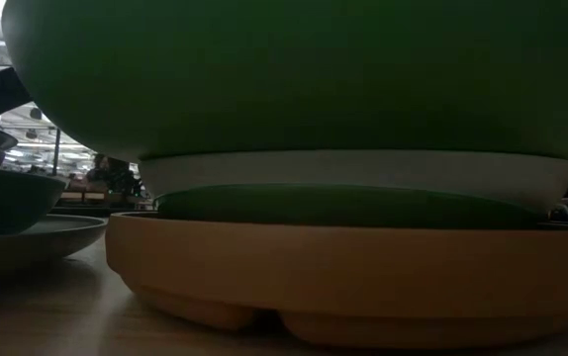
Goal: Sort dishes
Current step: Put the blue plate in the dishwasher rack
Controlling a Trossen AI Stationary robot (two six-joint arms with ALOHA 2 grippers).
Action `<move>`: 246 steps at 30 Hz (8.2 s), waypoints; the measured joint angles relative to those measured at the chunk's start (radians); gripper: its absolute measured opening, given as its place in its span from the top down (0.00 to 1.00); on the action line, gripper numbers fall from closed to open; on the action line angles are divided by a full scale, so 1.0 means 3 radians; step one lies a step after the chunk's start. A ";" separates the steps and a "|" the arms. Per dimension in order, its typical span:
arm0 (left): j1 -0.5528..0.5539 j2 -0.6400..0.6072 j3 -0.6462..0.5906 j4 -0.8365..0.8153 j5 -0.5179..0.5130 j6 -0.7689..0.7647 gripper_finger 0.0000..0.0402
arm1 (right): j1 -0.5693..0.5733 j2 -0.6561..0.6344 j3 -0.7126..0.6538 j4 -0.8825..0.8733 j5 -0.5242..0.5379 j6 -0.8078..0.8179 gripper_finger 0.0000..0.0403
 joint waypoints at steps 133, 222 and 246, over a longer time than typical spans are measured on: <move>0.0069 0.0015 -0.0003 -0.0625 -0.0132 0.0286 0.95 | -0.0740 0.0175 -0.1992 0.0117 -0.1172 0.1353 1.00; 0.0082 0.0015 -0.0003 -0.0601 0.0097 0.1031 0.71 | -0.0215 -0.2954 -0.4273 0.0260 -0.2443 0.2179 0.99; 0.0250 0.0015 -0.0003 -0.0697 0.0823 0.1805 0.52 | -0.0215 -0.2953 -0.4273 0.0259 -0.2444 0.2181 0.99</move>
